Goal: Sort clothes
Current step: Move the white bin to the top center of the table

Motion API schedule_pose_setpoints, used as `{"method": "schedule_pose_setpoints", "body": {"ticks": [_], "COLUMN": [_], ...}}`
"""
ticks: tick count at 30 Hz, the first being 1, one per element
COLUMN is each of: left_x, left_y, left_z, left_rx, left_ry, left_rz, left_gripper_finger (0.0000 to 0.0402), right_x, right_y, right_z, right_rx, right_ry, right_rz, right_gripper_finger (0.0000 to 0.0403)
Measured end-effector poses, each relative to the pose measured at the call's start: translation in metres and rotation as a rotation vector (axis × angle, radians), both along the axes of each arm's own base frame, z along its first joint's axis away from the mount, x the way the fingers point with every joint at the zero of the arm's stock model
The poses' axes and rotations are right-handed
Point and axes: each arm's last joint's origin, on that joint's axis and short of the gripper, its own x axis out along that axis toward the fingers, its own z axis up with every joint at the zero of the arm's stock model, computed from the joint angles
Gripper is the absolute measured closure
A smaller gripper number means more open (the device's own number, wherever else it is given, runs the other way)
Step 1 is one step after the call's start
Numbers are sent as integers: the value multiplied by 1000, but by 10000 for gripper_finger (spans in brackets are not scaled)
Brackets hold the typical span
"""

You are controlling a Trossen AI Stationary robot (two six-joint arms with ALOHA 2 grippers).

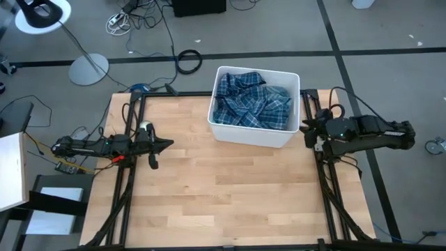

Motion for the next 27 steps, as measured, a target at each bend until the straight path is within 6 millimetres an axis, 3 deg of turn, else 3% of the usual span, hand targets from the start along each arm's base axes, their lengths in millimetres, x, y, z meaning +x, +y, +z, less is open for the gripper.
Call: {"method": "schedule_pose_setpoints", "body": {"ticks": [7, 13, 18, 27], "left_x": [0, 0, 0, 0], "left_y": [0, 0, -1, -1], "left_z": [0, 0, 0, 0], "left_rx": [1, 2, 0, 25], "left_ry": [0, 1, 2, 8], "left_rz": [0, -12, -30, -31], "left_gripper_finger": [396, 396, 396, 396], "right_x": [28, 48, 48, 34], "right_y": [0, 1, 4, 13], "right_z": [-3, -38, -68, -75], "right_rx": [-94, -144, -135, -195], "right_ry": [-2, -1, -76, -212], "right_rz": [0, 32, 70, 240], "right_gripper_finger": [209, 209, 210, 209]}}
